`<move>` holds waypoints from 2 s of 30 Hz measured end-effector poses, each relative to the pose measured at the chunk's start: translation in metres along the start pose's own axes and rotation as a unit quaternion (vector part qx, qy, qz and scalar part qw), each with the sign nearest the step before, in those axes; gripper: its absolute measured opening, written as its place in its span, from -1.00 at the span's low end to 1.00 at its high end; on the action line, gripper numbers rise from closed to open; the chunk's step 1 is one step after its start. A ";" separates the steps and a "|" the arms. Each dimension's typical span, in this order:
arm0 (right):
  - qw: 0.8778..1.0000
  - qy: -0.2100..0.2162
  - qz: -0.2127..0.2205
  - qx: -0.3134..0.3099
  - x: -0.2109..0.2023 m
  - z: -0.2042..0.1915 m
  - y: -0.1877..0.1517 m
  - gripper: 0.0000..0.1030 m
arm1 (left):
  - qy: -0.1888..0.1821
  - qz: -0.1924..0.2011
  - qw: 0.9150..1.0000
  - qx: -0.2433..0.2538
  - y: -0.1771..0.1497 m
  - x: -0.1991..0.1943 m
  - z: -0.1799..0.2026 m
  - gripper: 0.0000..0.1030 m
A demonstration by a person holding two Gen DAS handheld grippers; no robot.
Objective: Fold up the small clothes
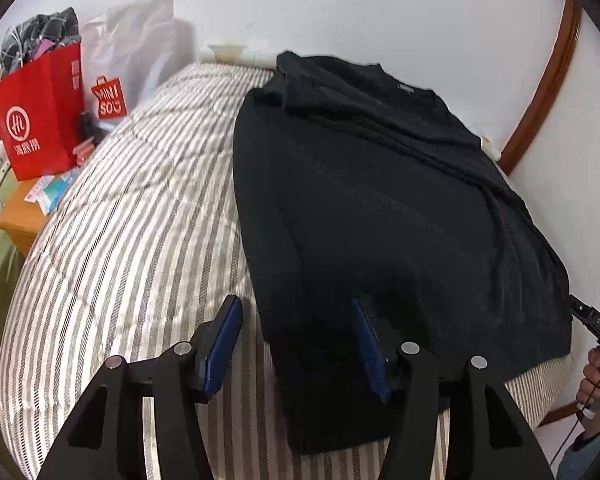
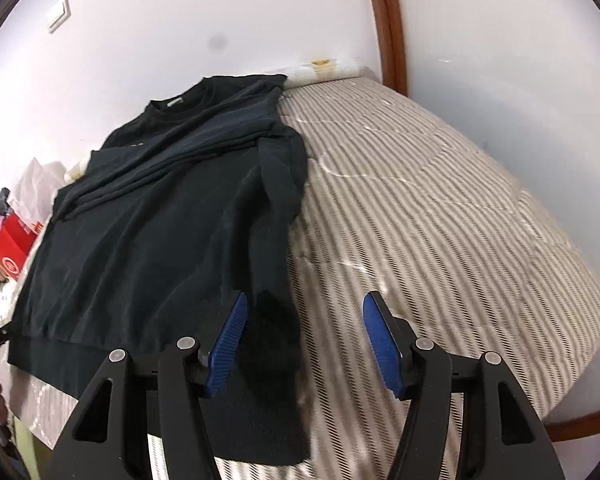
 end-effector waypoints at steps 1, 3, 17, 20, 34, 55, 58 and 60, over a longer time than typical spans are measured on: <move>1.000 0.002 0.000 -0.002 0.002 -0.003 0.002 0.16 | 0.002 -0.001 1.000 -0.001 0.001 0.001 0.000 0.03; 1.000 0.007 0.004 -0.006 0.004 -0.008 0.007 0.16 | 0.011 0.002 1.000 -0.003 0.005 0.003 0.002 0.02; 0.998 -0.027 -0.026 -0.056 0.051 -0.047 0.045 -0.49 | 0.087 0.005 0.996 0.010 0.030 0.018 0.019 -0.64; 0.995 -0.032 -0.009 -0.090 0.047 -0.054 0.042 -0.79 | 0.082 0.006 0.997 0.011 0.031 0.015 0.018 -0.84; 0.997 0.021 0.042 -0.060 -0.019 -0.010 0.019 -0.85 | 0.003 0.028 0.999 0.032 -0.002 -0.051 0.023 -0.87; 0.986 0.074 0.147 -0.032 -0.093 -0.007 0.058 -0.85 | -0.032 0.130 0.990 0.037 0.013 -0.113 0.039 -0.87; 0.985 0.071 0.150 -0.035 -0.092 -0.016 0.079 -0.85 | -0.015 0.139 0.990 0.037 0.028 -0.112 0.045 -0.87; 0.986 0.069 0.148 -0.036 -0.089 -0.020 0.091 -0.85 | -0.006 0.141 0.989 0.037 0.042 -0.108 0.048 -0.87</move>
Point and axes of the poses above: each gripper's, at about its wrist camera, not at the fingertips, and x roughly the way its jaws point, z to its right, y to its top, the point moved 3 cm from there along x, roughly the way its jaws point, and after that the axes turned 15 degrees about -z, right-handed, at the moved point
